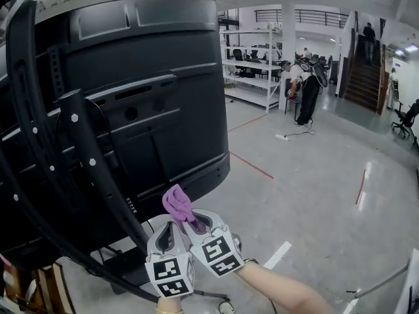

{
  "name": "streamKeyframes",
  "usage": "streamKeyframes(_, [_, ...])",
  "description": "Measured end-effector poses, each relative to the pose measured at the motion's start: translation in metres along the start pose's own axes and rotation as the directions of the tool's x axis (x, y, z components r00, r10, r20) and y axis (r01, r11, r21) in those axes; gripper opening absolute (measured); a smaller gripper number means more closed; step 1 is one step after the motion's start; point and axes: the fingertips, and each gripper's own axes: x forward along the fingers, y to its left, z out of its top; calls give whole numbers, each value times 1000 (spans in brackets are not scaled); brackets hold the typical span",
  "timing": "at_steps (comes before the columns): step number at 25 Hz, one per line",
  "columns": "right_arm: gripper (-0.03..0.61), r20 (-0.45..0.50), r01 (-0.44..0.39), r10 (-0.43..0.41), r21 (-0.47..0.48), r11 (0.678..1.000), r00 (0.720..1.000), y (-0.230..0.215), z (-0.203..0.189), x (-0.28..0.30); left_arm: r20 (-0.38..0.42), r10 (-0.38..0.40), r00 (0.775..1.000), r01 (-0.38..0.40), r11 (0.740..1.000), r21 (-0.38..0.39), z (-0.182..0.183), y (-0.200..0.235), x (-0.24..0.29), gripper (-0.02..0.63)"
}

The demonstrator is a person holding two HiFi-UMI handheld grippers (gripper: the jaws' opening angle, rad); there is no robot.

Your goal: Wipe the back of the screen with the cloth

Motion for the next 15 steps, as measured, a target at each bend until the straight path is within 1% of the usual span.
streamKeyframes(3, [63,11,-95,95,17,995,995,4,-4,44,-28,37,999,-38,998,-43,-6,16,18,8])
streamKeyframes(7, [64,37,-200,198,44,979,979,13,-3,88,-44,134,990,-136,990,-38,-11,40,30,8])
streamKeyframes(11, [63,56,-223,222,25,974,974,3,-2,103,-51,199,979,-200,980,-18,-8,46,41,8])
streamKeyframes(15, [63,68,-227,225,29,973,972,-22,-8,100,-50,226,973,-227,974,-12,-6,37,59,8])
